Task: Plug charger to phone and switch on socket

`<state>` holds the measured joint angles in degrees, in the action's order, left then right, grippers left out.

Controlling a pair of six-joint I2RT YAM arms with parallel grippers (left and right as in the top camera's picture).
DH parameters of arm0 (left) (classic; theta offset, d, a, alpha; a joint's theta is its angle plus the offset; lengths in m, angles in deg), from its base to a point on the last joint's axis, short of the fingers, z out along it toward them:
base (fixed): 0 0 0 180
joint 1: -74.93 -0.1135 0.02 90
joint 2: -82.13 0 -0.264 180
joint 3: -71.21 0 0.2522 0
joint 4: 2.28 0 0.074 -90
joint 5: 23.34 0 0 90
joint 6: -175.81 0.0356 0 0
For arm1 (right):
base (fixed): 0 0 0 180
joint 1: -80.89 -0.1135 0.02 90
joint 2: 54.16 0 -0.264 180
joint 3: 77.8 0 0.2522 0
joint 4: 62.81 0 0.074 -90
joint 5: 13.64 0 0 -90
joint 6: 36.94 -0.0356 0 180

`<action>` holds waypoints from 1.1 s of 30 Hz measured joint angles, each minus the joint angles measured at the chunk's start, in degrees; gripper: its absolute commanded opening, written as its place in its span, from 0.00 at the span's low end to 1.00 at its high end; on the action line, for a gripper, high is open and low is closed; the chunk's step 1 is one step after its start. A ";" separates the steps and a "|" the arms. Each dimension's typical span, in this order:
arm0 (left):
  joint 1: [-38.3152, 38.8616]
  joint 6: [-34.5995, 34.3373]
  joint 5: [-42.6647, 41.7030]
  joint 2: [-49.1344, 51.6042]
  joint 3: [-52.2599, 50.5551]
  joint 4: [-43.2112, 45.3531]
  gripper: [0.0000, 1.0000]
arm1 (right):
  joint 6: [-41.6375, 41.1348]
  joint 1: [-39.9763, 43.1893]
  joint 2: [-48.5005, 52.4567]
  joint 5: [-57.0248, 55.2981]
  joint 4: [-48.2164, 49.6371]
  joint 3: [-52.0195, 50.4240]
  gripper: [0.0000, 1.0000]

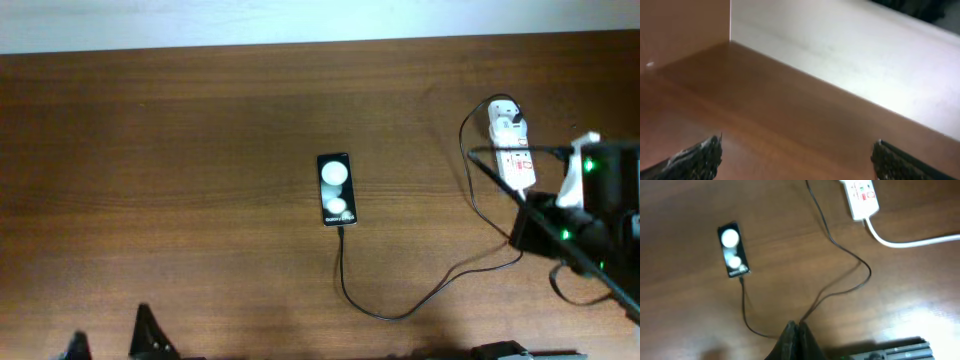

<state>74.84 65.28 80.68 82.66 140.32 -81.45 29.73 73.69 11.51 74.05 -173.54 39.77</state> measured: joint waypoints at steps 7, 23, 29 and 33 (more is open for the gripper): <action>0.00 -0.02 -3.82 0.02 -24.37 29.18 0.99 | 0.15 0.00 -5.60 -2.89 0.20 -9.53 0.04; 0.00 8.33 -5.73 0.15 -52.15 60.28 0.99 | 0.68 0.00 -15.76 -3.72 0.00 -9.55 0.04; 0.00 10.51 -7.85 0.15 -54.36 60.94 0.99 | 0.83 0.00 -15.76 -3.72 0.00 -9.55 0.04; 0.00 10.49 -8.07 0.15 -54.36 60.96 0.99 | 0.85 0.00 -15.76 -3.74 0.00 -9.55 0.69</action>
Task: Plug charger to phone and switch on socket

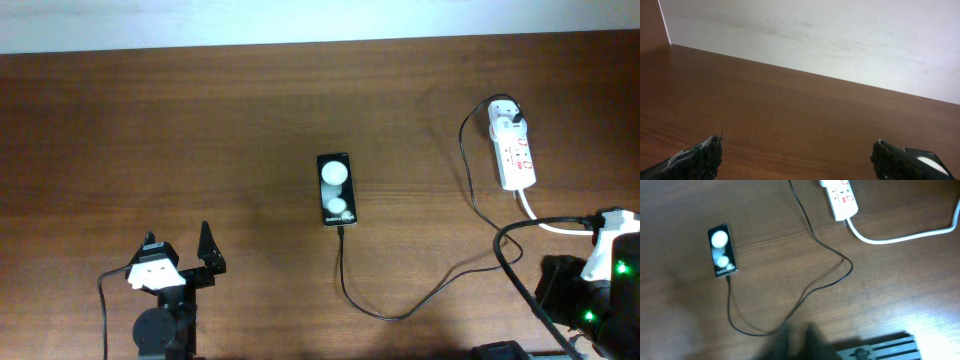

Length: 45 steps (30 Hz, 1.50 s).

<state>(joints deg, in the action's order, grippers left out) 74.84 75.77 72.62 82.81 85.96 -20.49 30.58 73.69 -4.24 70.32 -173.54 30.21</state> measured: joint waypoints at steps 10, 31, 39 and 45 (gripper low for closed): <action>0.00 0.00 0.00 0.00 0.00 0.00 0.99 | 0.17 -0.02 0.00 -0.15 0.00 0.00 0.99; 0.00 0.02 -0.04 0.22 -0.04 0.00 0.99 | 0.00 -0.04 -17.40 0.50 0.00 -22.71 0.99; 0.00 0.02 -0.04 0.22 -0.04 0.00 0.99 | -0.07 -0.02 -30.77 0.94 0.46 -23.02 0.99; 0.00 0.02 -0.04 0.22 -0.04 -0.02 0.99 | -0.04 -0.02 -41.94 -2.01 23.78 -25.79 0.99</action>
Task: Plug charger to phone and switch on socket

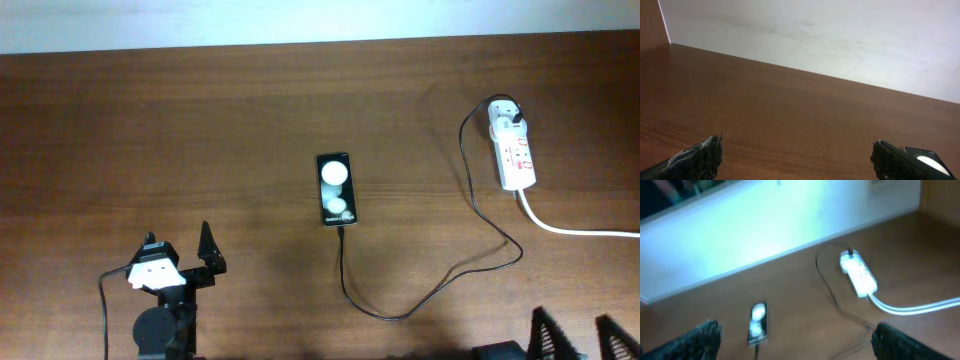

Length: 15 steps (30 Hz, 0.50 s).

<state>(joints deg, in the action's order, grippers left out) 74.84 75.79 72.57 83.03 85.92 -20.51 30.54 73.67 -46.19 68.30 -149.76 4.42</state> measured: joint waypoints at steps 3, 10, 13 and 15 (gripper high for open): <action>0.00 0.00 0.00 0.00 0.00 0.02 0.99 | -0.04 0.00 -6.49 -4.98 17.64 -14.14 0.99; 0.00 0.00 -0.15 0.00 0.00 0.04 0.99 | 0.00 0.00 -7.32 -6.08 59.98 -44.92 0.99; 0.00 0.00 -0.15 0.00 0.00 0.02 0.99 | 0.00 -0.02 -7.32 -6.08 61.44 -51.15 0.99; 0.00 0.00 -0.15 0.00 0.00 0.02 0.99 | 0.00 -0.02 -7.34 -6.54 63.95 -54.99 0.99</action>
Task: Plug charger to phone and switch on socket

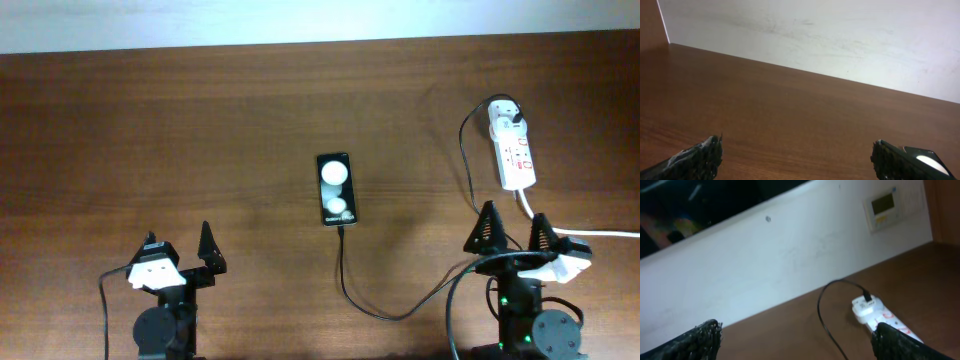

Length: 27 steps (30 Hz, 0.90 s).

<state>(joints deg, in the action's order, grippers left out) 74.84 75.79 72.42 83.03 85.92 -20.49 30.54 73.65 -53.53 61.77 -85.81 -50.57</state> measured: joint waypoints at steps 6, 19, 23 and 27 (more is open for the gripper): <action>0.00 0.00 0.00 0.00 0.00 0.02 0.99 | 0.13 -1.51 0.02 -0.63 9.77 -9.99 0.99; 0.00 0.00 0.00 0.00 0.00 0.00 0.99 | 25.44 3.54 0.00 6.95 5.60 -12.79 0.99; 0.00 0.00 0.00 0.00 0.00 0.00 0.99 | 27.50 3.54 0.02 8.81 5.38 -12.79 0.99; 0.00 0.00 0.00 0.00 0.00 0.00 0.99 | 27.69 3.54 0.02 9.18 5.38 -12.79 0.99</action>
<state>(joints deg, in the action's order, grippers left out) 74.84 75.79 72.42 83.03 85.92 -20.49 58.23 77.19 -53.51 70.95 -80.43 -63.35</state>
